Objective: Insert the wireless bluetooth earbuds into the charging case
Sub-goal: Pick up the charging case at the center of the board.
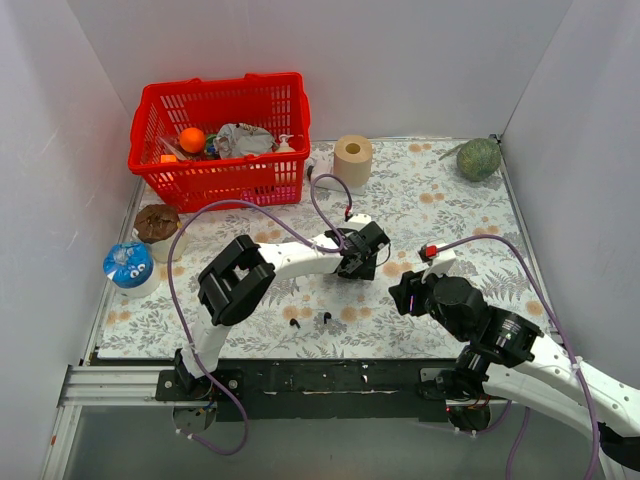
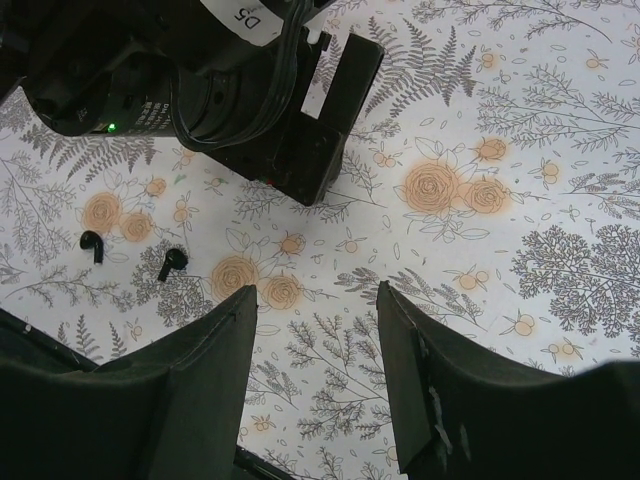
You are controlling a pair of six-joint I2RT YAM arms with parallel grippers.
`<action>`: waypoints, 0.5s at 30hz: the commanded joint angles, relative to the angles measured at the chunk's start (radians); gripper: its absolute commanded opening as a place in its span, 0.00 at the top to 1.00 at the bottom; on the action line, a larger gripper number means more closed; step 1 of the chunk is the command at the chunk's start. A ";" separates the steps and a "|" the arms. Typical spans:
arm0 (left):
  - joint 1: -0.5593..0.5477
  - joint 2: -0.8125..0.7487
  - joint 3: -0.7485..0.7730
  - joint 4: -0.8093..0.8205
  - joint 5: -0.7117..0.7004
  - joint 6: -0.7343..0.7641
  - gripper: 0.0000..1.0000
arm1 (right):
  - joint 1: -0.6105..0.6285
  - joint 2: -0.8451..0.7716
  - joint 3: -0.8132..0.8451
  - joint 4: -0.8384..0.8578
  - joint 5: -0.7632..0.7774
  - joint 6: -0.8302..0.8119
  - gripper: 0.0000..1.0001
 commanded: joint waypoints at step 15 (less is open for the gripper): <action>-0.010 -0.047 -0.101 0.064 0.006 0.045 1.00 | -0.003 -0.007 0.027 0.008 -0.003 0.003 0.41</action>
